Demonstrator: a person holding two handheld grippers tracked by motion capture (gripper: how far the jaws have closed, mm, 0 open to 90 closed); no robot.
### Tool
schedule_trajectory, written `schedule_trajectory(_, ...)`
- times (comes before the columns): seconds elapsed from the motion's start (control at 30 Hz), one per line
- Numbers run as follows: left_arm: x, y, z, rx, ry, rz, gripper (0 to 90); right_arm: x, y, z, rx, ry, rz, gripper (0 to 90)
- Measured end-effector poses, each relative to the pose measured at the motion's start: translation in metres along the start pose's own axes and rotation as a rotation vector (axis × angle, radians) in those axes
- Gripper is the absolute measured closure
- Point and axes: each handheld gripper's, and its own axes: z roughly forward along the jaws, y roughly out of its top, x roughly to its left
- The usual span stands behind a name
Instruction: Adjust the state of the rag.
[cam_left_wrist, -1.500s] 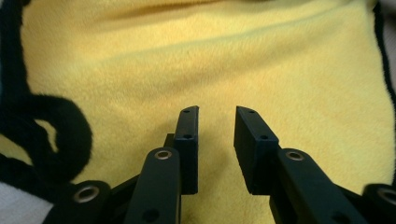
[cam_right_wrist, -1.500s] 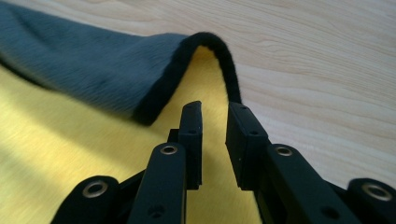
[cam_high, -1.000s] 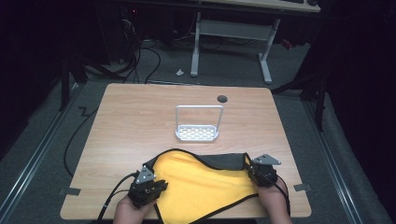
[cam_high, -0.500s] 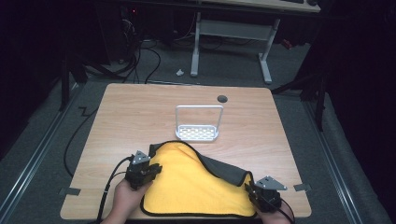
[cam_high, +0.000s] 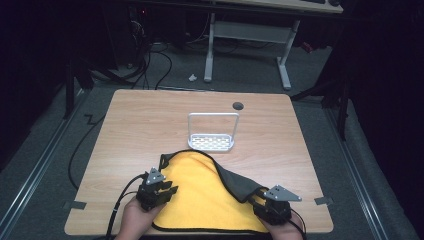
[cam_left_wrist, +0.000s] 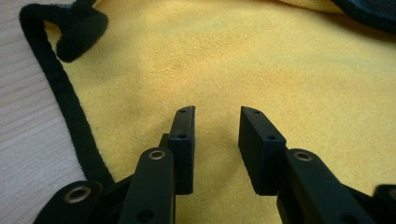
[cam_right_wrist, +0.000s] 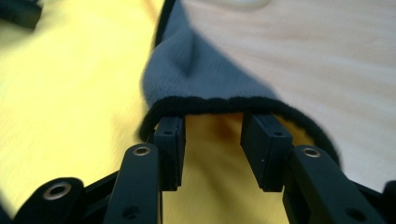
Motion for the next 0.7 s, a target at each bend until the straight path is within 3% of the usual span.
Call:
schedule_trajectory(0.13,0.002,-0.003,-0.001,-0.011,-0.006,-0.002,66.5,-0.024,0.027,0.019,-0.036,-0.068,0.037,61.3)
schedule_trajectory(0.17,0.002,-0.003,-0.001,-0.011,-0.006,-0.002,66.5,-0.024,0.027,0.019,-0.036,-0.068,0.037,61.3)
schedule_trajectory(0.23,0.0,-0.003,-0.001,-0.013,0.006,0.016,66.5,-0.045,0.043,0.035,-0.042,-0.132,0.053,61.3)
schedule_trajectory(0.37,0.002,-0.003,-0.001,-0.012,-0.006,0.012,66.9,-0.071,0.052,0.055,0.007,-0.224,0.085,61.4)
schedule_trajectory(0.43,0.002,-0.003,-0.001,-0.012,-0.006,0.016,66.9,-0.079,0.052,0.059,0.031,-0.244,0.095,61.6)
schedule_trajectory(0.57,0.003,-0.002,-0.001,-0.007,-0.013,0.013,65.1,-0.074,0.045,0.05,0.026,-0.234,0.064,61.6)
schedule_trajectory(0.63,0.006,0.001,0.001,-0.037,0.013,0.021,60.6,-0.067,0.041,0.046,0.016,-0.214,0.045,61.7)
schedule_trajectory(0.7,0.011,0.003,0.005,-0.03,0.026,0.01,58.5,-0.061,0.035,0.046,0.024,-0.188,0.035,63.8)
